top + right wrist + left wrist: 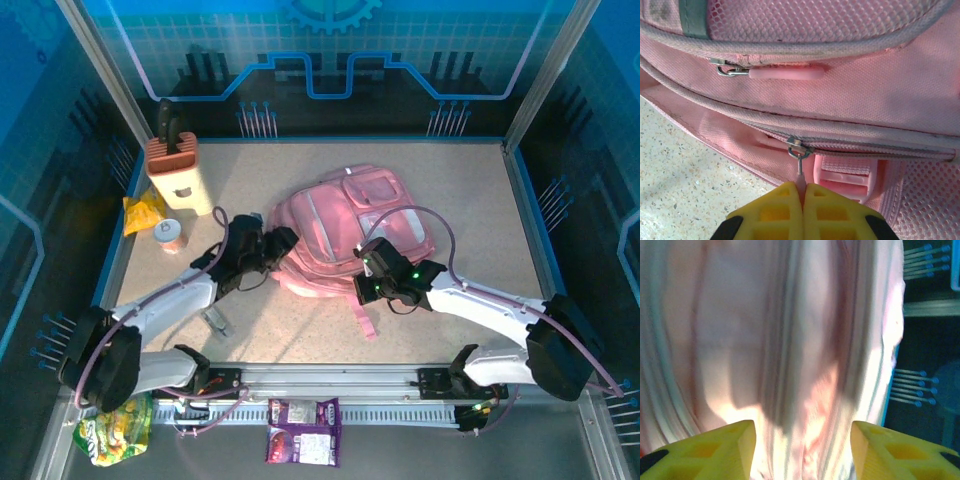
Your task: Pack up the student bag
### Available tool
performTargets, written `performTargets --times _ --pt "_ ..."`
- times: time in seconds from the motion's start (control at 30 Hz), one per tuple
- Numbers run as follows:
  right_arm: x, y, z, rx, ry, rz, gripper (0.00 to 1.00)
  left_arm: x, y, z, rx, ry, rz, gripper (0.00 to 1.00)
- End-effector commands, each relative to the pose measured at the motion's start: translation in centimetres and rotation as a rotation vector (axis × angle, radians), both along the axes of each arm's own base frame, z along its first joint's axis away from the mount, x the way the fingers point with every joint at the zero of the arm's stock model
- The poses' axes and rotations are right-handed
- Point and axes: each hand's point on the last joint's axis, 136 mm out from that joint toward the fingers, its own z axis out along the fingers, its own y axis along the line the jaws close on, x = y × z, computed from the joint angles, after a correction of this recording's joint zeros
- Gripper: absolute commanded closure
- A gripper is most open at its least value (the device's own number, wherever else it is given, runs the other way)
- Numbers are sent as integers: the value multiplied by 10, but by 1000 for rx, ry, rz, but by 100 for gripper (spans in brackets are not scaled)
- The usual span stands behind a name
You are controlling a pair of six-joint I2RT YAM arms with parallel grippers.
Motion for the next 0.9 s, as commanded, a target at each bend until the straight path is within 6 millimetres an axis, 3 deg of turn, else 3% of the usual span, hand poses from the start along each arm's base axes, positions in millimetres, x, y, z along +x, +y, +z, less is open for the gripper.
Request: performTargets --times 0.0,0.23,0.53,0.87 --pt "-4 5 2 9 15 12 100 -5 -7 0 -61 -3 71 44" --pt "-5 1 4 8 3 5 100 -15 -16 -28 -54 48 141 52" --pt "-2 -13 2 -8 -4 -25 100 -6 -19 -28 4 32 158 100" --pt "14 -63 0 -19 19 -144 100 -2 16 -23 116 37 189 100"
